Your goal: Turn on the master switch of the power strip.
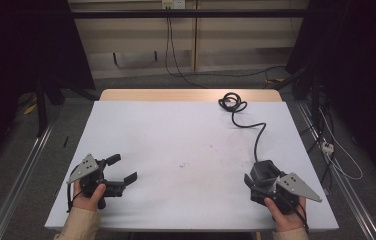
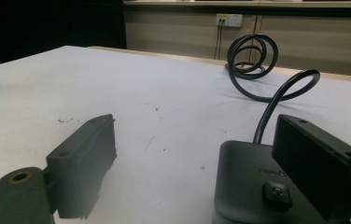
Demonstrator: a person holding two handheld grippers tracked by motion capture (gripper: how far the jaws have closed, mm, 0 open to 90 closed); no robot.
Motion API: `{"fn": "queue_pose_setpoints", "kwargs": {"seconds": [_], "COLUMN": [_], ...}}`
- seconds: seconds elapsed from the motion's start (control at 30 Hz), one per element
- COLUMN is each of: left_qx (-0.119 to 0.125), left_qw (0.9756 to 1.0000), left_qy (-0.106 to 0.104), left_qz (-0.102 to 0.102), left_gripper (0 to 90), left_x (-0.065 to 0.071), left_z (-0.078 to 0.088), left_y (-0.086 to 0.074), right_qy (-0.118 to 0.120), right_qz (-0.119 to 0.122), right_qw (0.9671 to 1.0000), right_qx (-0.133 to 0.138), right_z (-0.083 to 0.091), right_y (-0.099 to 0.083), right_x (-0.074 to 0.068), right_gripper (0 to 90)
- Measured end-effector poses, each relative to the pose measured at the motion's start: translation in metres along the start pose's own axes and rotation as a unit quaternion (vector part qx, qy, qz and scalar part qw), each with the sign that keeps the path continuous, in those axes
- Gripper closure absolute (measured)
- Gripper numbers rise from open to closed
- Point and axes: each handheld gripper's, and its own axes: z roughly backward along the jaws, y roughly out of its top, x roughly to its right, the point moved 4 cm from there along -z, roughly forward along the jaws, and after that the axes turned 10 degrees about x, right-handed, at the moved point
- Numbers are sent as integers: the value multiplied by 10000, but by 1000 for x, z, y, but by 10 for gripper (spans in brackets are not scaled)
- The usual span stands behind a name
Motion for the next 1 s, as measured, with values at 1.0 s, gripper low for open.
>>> {"fn": "queue_pose_setpoints", "kwargs": {"seconds": [1.0], "left_qx": [-10], "left_qw": [10000], "left_qy": [19], "left_qz": [-2], "left_gripper": [37], "left_x": [-1], "left_z": [0], "left_y": [0], "right_qy": [77], "right_qz": [-20], "right_qw": [9997], "right_qx": [-225], "right_z": [-3], "right_y": [8], "right_x": [17], "right_gripper": [452]}}
